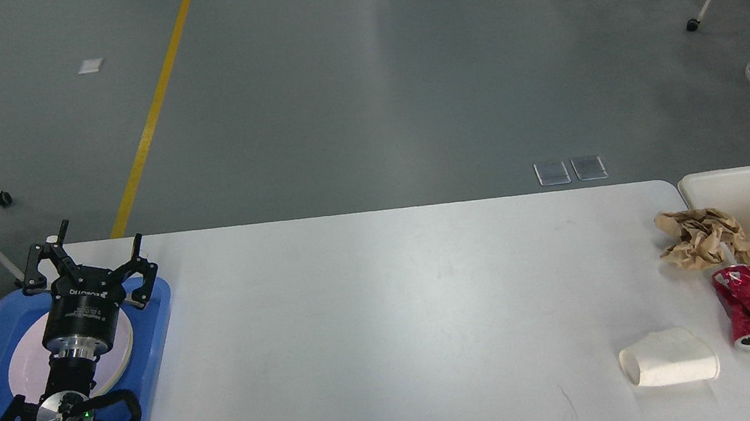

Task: Tidy desktop
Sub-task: 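Carry the paper cup into the white bin and release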

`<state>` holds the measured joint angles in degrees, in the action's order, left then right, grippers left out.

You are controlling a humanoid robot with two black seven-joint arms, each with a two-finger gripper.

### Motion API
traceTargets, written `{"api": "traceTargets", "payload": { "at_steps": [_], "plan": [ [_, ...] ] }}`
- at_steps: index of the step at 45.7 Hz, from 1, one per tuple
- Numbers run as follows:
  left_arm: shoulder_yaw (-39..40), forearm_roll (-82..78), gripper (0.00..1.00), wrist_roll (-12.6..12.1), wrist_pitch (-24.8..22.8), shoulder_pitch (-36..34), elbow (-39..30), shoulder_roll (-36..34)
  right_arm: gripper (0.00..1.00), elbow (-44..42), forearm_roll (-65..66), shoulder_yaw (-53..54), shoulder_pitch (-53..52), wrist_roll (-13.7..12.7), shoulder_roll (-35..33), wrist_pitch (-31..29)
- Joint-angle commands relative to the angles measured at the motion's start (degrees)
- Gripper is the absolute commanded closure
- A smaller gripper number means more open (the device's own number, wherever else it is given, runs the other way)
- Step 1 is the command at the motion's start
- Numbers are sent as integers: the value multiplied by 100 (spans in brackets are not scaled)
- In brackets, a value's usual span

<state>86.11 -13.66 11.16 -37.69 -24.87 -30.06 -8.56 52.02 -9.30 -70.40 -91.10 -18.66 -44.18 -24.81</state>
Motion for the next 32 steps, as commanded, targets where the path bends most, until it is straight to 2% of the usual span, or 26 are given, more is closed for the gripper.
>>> {"api": "traceTargets", "payload": {
  "at_steps": [1,4,8,18,24,32],
  "plan": [
    [2,4,4,0,-1,0,0,4,100,-1359,7,799,1531,-6,76,47],
    [2,-5,4,0,-1,0,0,3,100,-1983,-11,1106,2243,38,190,82],
    [2,4,4,0,-1,0,0,-5,100,-2756,-11,1572,3131,38,672,125],
    [2,4,4,0,8,0,0,-5,100,-4664,-11,2162,5171,56,1771,845],
    [-7,4,4,0,-1,0,0,-5,100,-5149,-11,2145,5831,56,2264,1434],
    [2,-5,4,0,8,0,0,-5,100,-5167,-11,2127,5902,47,2335,1585]
  ]
}}
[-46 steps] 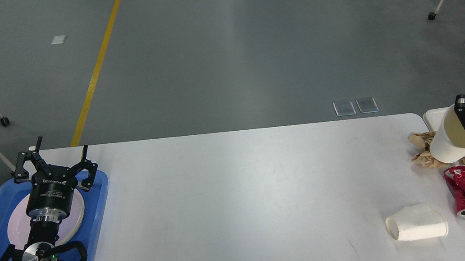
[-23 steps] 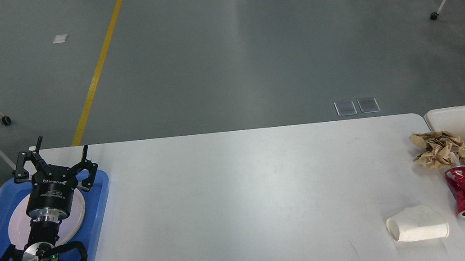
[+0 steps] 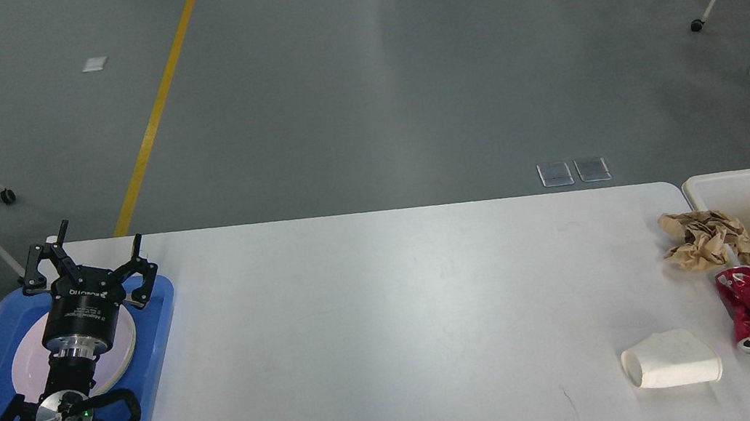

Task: Tidy desktop
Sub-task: 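Carry the paper cup into the white bin and release, then raise the right gripper and move it over the lying paper cup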

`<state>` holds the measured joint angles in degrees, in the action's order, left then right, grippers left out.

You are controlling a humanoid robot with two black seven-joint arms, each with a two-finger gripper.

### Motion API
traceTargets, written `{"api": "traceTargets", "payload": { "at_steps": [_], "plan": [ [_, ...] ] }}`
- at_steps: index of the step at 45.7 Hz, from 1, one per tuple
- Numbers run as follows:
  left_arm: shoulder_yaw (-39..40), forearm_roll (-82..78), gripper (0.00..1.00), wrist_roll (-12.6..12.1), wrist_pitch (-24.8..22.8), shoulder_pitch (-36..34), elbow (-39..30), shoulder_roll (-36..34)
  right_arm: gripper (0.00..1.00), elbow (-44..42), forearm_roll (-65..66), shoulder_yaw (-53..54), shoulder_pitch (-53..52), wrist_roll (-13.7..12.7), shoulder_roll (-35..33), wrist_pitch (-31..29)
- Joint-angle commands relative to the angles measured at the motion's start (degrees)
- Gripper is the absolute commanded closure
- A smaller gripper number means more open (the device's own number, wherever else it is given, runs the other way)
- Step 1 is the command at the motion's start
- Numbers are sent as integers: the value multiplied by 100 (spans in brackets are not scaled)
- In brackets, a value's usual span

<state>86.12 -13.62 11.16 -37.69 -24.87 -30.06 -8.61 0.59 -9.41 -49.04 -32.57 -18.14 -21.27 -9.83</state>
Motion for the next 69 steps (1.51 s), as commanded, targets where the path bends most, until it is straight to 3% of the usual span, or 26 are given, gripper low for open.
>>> {"api": "traceTargets", "payload": {
  "at_steps": [1,7,8,14,15,31,39,48,58,66,69],
  "plan": [
    [2,0,4,0,-1,0,0,0,100,-24,0,-18,49,-5,44,87],
    [2,0,4,0,-1,0,0,0,100,-33,9,-45,58,-14,35,139],
    [2,0,4,0,7,0,0,0,95,-41,9,-45,58,-14,17,148],
    [2,0,4,0,-1,0,0,0,11,-41,18,-36,49,-14,8,534],
    [2,0,4,0,-1,0,0,0,1,-41,18,-36,49,-14,8,604],
    [2,0,4,0,-1,0,0,0,0,64,0,-1,-47,-14,-97,632],
    [2,-9,4,0,-1,0,0,0,0,187,-8,17,-398,-23,-343,325],
    [2,0,4,0,8,0,0,0,0,1205,509,-185,-1830,-102,-879,-1054],
    [2,0,4,0,-1,0,0,9,0,2568,1678,-475,-4308,-146,-1222,-2926],
    [2,-9,4,0,-1,-9,0,9,0,3447,1741,-704,-5961,-506,-1038,-4482],
    [2,-9,4,0,-1,-9,0,0,0,3763,1741,-721,-6427,-568,-959,-4517]
  ]
}}
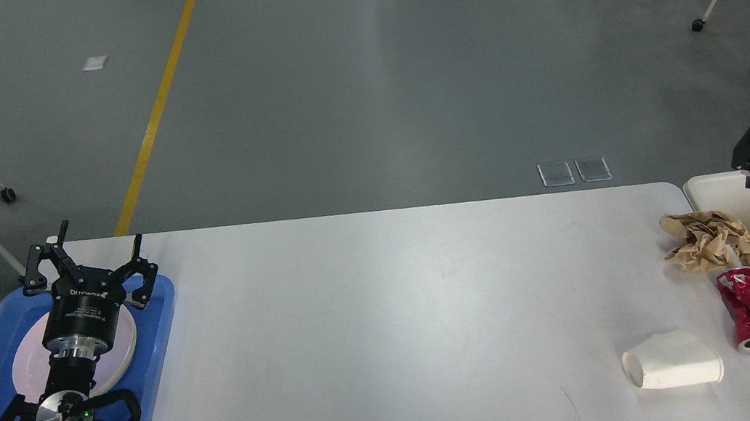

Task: Tidy desktop
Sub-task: 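Raise the right gripper and move it over the lying paper cup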

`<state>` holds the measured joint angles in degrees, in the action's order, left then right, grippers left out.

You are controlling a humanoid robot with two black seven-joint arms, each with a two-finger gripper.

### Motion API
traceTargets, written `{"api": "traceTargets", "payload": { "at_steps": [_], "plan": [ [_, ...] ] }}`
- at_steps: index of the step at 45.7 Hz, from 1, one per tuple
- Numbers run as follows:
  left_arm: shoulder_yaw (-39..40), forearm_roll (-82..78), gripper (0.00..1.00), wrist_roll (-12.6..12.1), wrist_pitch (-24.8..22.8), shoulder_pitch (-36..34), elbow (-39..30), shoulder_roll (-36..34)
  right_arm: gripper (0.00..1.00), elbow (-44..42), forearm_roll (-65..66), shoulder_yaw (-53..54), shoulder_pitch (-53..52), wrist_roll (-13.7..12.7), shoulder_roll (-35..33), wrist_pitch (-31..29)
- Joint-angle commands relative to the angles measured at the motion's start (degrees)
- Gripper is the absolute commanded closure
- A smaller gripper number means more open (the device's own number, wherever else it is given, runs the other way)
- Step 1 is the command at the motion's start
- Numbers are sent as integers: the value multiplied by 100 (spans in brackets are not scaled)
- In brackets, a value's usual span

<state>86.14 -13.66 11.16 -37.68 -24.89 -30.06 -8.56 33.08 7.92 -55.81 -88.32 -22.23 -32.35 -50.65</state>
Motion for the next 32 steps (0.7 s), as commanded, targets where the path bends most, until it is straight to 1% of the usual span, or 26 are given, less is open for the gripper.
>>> {"api": "traceTargets", "payload": {
  "at_steps": [1,5,11,14,19,21,25,32],
  "plan": [
    [0,-5,4,0,-3,-7,0,-5,0,637,8,-44,-1027,-168,158,-435],
    [0,4,4,0,-3,-7,0,-5,0,1374,8,-87,-1897,-177,211,-435],
    [0,4,4,0,-3,1,0,3,0,3035,-19,-448,-3443,-177,343,-435],
    [0,4,4,0,-3,-7,0,3,0,3730,-54,-501,-4050,-177,466,-435],
    [0,-5,4,0,-3,1,0,-5,0,4644,-387,-536,-4684,-177,370,-435],
    [0,3,4,0,-3,1,0,-5,1,4970,-432,-536,-4834,-177,265,-435],
    [0,4,4,0,6,1,0,-5,3,5375,-493,-545,-5124,-177,36,-435],
    [0,4,4,0,-3,1,0,3,3,5464,-511,-755,-5177,-177,18,-435]
  ]
}}
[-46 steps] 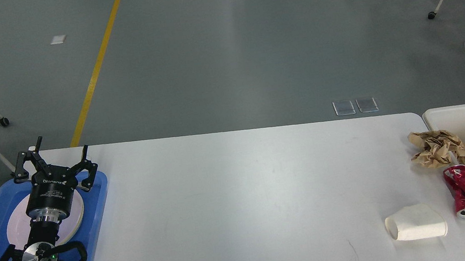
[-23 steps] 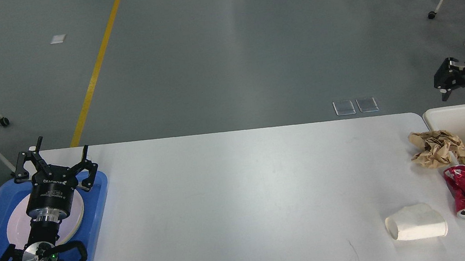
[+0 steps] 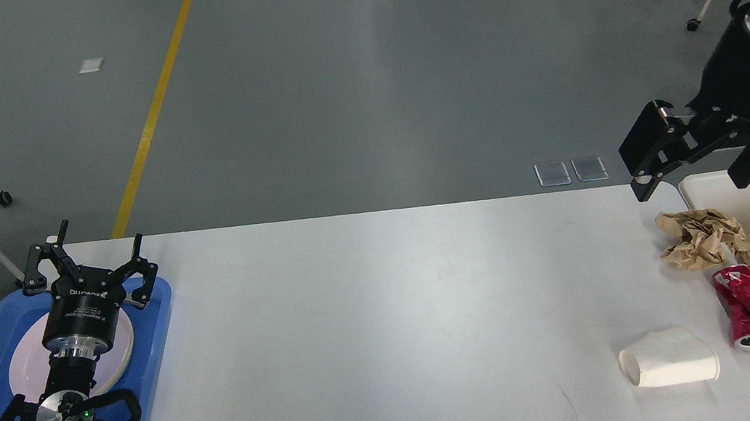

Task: Tidy desktop
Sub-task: 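Raise the right gripper and move it over the lying paper cup, then lower the right gripper and grasp the lying white paper cup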

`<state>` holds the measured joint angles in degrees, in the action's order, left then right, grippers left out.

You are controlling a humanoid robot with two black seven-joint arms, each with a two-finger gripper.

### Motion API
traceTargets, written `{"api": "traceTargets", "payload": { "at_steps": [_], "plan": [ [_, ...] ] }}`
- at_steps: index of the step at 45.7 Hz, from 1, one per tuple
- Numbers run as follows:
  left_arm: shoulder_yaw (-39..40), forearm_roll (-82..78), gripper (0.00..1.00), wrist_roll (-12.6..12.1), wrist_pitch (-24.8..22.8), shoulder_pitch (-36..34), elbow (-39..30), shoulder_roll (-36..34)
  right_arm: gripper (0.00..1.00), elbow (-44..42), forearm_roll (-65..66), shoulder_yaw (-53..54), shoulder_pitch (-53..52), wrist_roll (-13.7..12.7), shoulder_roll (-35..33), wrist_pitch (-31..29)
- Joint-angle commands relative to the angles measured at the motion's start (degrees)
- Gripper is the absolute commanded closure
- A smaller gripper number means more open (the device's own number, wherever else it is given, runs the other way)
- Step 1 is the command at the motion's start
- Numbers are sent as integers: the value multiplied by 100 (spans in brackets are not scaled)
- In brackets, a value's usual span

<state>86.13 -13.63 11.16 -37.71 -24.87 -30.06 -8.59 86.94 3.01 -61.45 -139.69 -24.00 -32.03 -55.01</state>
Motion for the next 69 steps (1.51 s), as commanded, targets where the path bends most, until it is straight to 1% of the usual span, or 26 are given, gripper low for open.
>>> {"api": "traceTargets", "payload": {
  "at_steps": [1,4,9,16,21,26,28,31,36,38,41,46,51,58,65,69],
  "plan": [
    [0,1,4,0,0,0,0,-2,3,86,-29,-279,-41,9,-13,1],
    [0,0,4,0,0,-9,0,7,3,148,-64,-613,-33,26,21,1],
    [0,1,4,0,9,0,0,-2,1,148,-353,-1053,-24,27,13,412],
    [0,1,4,0,0,0,0,-2,1,95,-1249,-1809,187,0,-5,1027],
    [0,1,4,0,0,0,0,-2,2,121,-2128,-2038,757,-44,-40,1370],
    [0,1,4,0,9,0,0,-2,2,113,-2814,-2065,1338,-35,-513,2028],
    [0,1,4,0,0,0,0,-2,2,95,-3042,-2012,1566,-35,-707,2379],
    [0,1,4,0,0,0,0,7,1,86,-3411,-1810,1979,-18,-848,2933],
    [0,0,4,0,0,0,0,-2,0,8,-3659,-1091,3006,0,-866,3707],
    [0,1,4,0,0,0,0,-2,0,-89,-3694,-730,3481,9,-866,3962],
    [0,1,4,0,0,0,0,-2,0,-212,-3738,-185,4167,9,-892,4182],
    [0,0,4,0,0,0,0,-2,0,-511,-3817,588,4994,9,-963,4271],
    [0,-8,4,0,9,0,0,-2,0,-985,-3826,1204,5679,9,-919,4280],
    [0,-8,4,0,0,0,0,-2,0,-1723,-3826,1609,6418,9,-761,4315],
    [0,-8,4,0,0,0,0,-2,0,-2479,-3826,1943,7095,9,-409,4675],
    [0,0,4,0,0,0,0,-2,0,-2743,-3826,2206,7376,18,-356,4684]
  ]
}}
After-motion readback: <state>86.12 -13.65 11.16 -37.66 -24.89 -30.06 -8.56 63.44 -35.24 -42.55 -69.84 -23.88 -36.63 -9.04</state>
